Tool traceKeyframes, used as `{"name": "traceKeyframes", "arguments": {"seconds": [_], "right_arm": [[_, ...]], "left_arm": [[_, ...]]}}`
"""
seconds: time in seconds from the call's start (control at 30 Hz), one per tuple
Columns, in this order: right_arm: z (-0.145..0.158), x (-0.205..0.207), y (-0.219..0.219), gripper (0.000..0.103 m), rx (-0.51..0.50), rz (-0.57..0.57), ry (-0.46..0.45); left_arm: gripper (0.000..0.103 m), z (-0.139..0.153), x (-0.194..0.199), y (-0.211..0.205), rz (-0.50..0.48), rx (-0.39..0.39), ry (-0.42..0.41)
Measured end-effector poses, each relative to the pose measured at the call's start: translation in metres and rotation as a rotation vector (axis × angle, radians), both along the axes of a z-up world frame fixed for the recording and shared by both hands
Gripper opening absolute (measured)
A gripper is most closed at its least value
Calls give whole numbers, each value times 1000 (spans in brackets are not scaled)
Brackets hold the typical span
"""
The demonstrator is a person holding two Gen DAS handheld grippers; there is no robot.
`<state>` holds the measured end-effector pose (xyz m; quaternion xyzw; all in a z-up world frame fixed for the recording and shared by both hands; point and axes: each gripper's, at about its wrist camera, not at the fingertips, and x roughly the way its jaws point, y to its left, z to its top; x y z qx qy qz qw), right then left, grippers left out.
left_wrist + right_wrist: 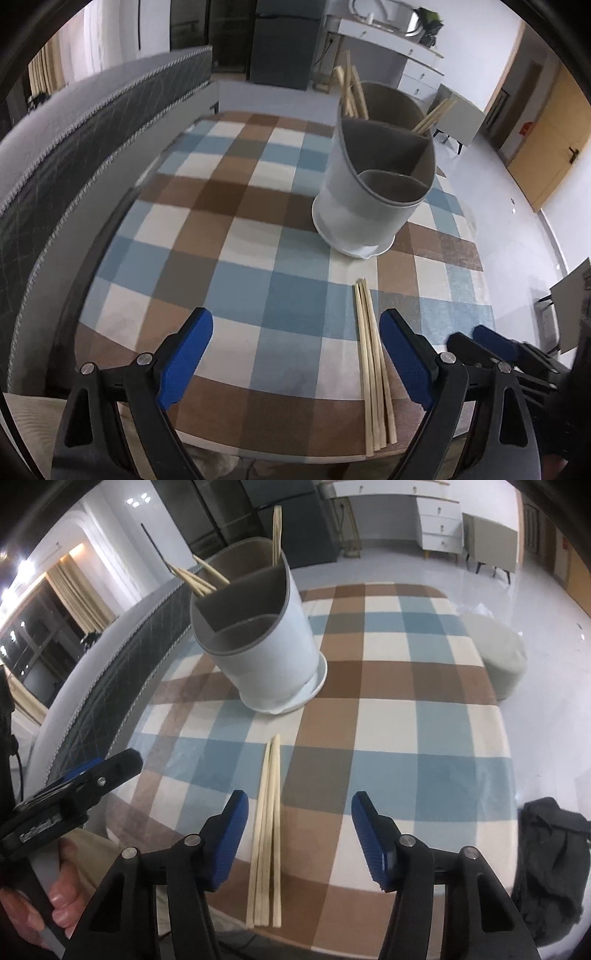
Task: Organize utensils
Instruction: 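Move both open grippers back down to the chopstick pile, then close the right gripper on one wooden chopstick from the pile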
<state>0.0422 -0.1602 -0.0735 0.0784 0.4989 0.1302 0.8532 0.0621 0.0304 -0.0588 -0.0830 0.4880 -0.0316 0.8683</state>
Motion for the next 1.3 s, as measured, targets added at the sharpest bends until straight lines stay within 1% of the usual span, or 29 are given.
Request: {"name": "traceKeyframes", "arguments": {"seconds": [0.1, 0.13, 0.2, 0.23, 0.3, 0.37, 0.53, 0.63, 0.7, 0.77, 0.93, 1.03, 1.1, 1.2, 1.3], "right_arm": [[-11, 14, 7, 45, -9, 34, 39], [-14, 18, 10, 41, -13, 46, 50], [-23, 28, 17, 32, -27, 76, 80], [-27, 32, 20, 25, -23, 93, 96], [-32, 40, 26, 25, -26, 117, 112], [-36, 48, 33, 24, -37, 145, 114], [-46, 68, 46, 24, -52, 181, 119], [-51, 80, 51, 24, -35, 180, 132], [-55, 86, 52, 22, -34, 177, 145], [-61, 88, 55, 16, -52, 177, 160], [-62, 90, 58, 12, -59, 181, 169], [-62, 88, 65, 7, -103, 194, 157], [-62, 87, 68, 6, -116, 196, 147], [-60, 88, 67, 5, -117, 179, 130], [-54, 89, 62, 4, -93, 157, 99]], "left_arm": [[89, -3, 5, 4, 32, 4, 30], [89, -6, 6, 8, 52, 1, 53], [89, -12, 10, 15, 73, -32, 92], [89, -16, 11, 20, 95, -49, 123], [89, -23, 13, 24, 115, -74, 165], [89, -25, 13, 26, 129, -76, 182], [89, -26, 14, 24, 130, -76, 185], [89, -28, 16, 28, 144, -75, 189], [89, -30, 18, 31, 160, -78, 200], [89, -31, 18, 33, 168, -81, 208], [89, -34, 19, 32, 170, -82, 222], [89, -34, 19, 31, 169, -68, 218], [89, -35, 19, 32, 172, -63, 218], [89, -36, 19, 32, 172, -73, 220], [89, -33, 19, 28, 154, -53, 199]]}}
